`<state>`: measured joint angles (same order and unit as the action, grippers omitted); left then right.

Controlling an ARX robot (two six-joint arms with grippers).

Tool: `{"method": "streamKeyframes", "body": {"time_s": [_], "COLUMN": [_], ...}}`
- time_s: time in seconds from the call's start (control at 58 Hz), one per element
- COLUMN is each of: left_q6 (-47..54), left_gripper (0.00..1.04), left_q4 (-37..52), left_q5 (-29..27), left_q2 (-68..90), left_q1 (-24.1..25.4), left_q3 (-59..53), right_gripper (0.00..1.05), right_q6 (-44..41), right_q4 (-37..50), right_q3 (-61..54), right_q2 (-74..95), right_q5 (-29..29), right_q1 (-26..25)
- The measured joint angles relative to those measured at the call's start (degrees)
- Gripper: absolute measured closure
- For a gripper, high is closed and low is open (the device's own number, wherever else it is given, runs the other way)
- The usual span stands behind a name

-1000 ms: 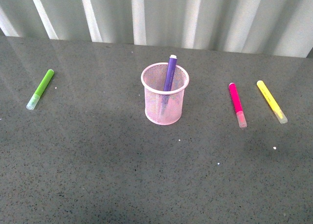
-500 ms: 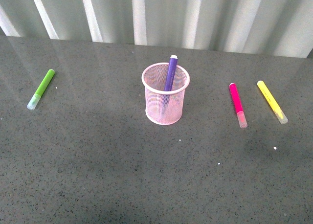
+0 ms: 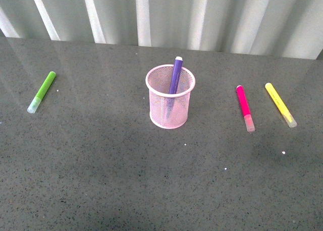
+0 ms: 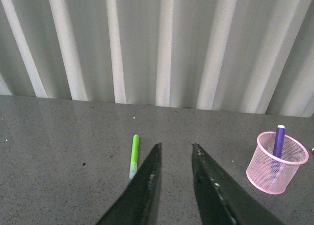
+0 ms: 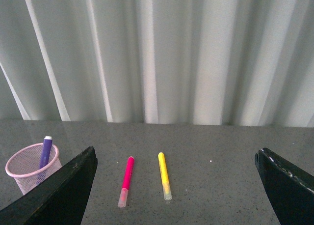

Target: Insert purple and pink pens into pink cup

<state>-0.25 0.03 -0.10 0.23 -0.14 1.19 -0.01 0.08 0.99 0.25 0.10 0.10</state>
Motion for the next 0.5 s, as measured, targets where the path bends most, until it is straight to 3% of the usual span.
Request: {"method": "streamKeyframes", "body": {"time_s": [0.414,0.448,0.5], "left_q6": [0.0,0.0,0.0], "left_gripper": [0.1,0.06,0.07], "left_q4": [0.0,0.0,0.0], "left_q5": [0.0,0.0,0.0], "left_q2": [0.0,0.0,0.0], "left_q1": [0.0,0.0,0.0], "left_q3": [0.0,0.0,0.0], "right_gripper": [0.07,0.07,0.07], "right_q6": [0.0,0.0,0.0], "right_q4": [0.0,0.0,0.0], "right_q3": [0.0,0.0,0.0], "right_q2": [0.0,0.0,0.0], "right_q5": [0.0,0.0,0.0], "right_q1": [0.0,0.0,0.0]}}
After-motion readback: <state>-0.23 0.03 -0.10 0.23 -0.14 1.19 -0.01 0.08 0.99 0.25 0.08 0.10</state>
